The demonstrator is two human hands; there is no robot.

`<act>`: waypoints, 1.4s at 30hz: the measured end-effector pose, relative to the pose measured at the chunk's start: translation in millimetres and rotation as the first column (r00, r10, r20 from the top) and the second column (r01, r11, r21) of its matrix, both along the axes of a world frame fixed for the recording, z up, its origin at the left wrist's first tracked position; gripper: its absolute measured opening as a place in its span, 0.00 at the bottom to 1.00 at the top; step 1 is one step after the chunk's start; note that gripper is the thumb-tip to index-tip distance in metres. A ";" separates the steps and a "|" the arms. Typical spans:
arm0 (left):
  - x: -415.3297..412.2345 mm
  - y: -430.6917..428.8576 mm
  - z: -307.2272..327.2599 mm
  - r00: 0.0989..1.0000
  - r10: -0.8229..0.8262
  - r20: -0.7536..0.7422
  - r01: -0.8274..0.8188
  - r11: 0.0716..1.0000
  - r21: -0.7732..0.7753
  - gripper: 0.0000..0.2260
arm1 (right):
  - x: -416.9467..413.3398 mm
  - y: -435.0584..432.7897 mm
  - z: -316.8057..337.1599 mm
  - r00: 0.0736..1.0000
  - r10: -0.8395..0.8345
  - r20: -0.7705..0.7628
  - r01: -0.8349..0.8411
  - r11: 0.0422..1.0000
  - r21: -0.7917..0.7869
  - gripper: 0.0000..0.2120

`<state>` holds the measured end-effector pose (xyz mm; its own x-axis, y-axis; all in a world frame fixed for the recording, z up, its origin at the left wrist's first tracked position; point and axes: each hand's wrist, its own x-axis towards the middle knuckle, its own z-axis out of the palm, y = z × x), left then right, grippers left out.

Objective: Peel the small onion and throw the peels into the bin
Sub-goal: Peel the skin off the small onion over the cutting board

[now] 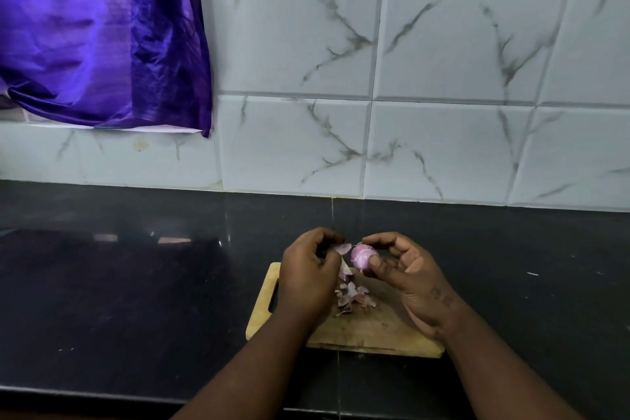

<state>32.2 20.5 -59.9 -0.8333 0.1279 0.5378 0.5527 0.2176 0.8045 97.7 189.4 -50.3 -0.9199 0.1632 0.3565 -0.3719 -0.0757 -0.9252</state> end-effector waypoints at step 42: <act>15.1 1.1 5.9 0.980 -0.003 -0.197 -0.024 0.991 -0.133 0.05 | 3.4 -1.3 2.1 0.997 0.072 0.027 -0.070 0.995 -0.068 0.17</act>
